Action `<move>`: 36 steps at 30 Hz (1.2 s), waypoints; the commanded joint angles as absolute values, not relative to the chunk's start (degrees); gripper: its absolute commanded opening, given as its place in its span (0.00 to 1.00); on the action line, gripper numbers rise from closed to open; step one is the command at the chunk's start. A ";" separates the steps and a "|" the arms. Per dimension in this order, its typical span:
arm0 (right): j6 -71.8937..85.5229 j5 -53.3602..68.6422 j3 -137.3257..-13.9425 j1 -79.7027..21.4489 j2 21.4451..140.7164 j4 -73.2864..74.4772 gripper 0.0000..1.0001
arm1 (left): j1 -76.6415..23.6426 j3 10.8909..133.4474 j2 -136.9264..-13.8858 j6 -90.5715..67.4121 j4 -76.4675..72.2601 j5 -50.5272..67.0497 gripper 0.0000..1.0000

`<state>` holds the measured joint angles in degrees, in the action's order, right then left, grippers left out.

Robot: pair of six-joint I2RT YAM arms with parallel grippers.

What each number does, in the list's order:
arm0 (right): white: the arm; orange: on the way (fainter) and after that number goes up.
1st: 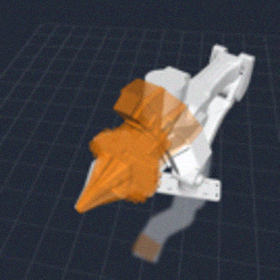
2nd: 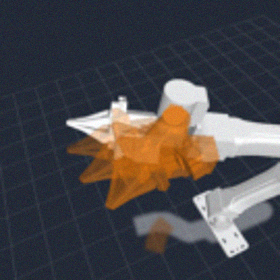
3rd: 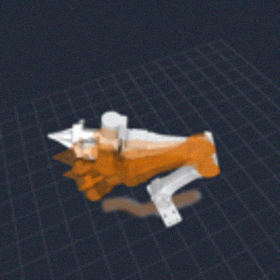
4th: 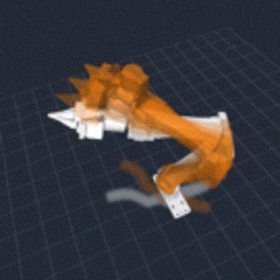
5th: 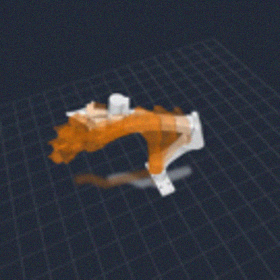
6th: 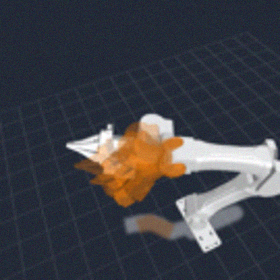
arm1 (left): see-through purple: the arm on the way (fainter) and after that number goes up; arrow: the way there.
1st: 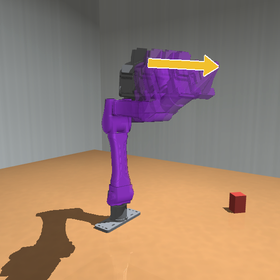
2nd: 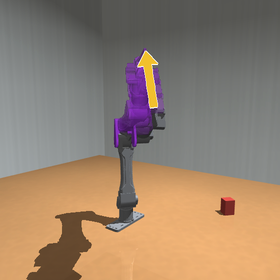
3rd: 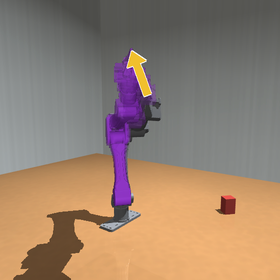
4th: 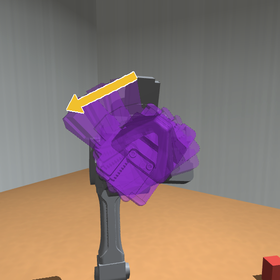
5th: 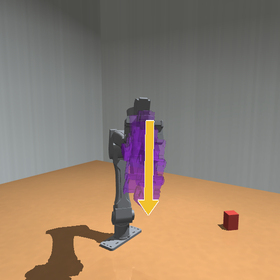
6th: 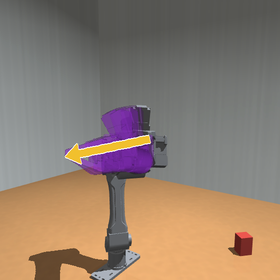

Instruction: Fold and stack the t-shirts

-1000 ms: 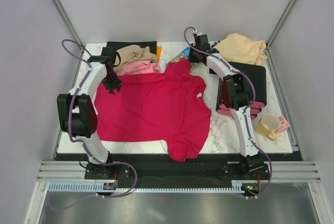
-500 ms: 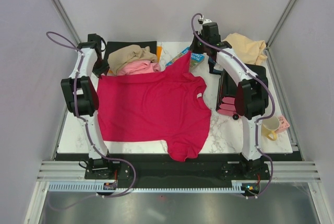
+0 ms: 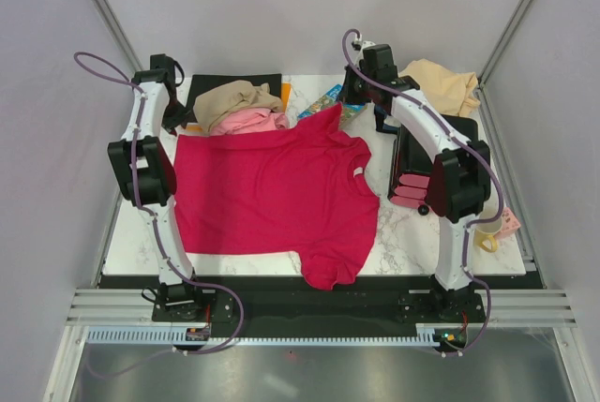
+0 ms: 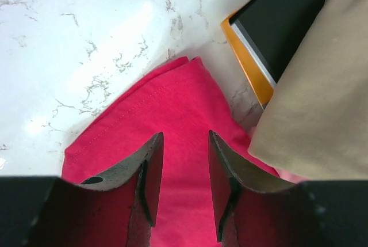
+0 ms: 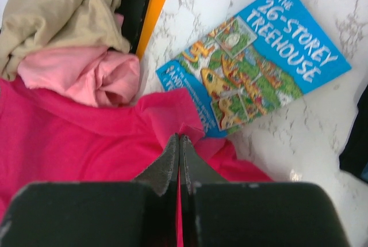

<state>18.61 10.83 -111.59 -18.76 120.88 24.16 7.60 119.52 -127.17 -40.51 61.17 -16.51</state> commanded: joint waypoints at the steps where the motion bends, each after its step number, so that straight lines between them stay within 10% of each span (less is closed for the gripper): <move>1: 17.49 12.57 -105.48 -20.48 108.65 25.93 0.00 | 8.70 121.64 -128.14 -39.90 61.61 -18.02 0.45; 29: 20.30 17.84 -92.64 -28.12 96.33 40.43 0.00 | 5.01 122.70 -133.42 -32.87 62.40 -10.64 0.43; 36: 20.57 16.79 -94.13 -28.30 96.50 40.43 0.00 | 4.92 117.34 -133.50 -35.42 61.79 -7.82 0.08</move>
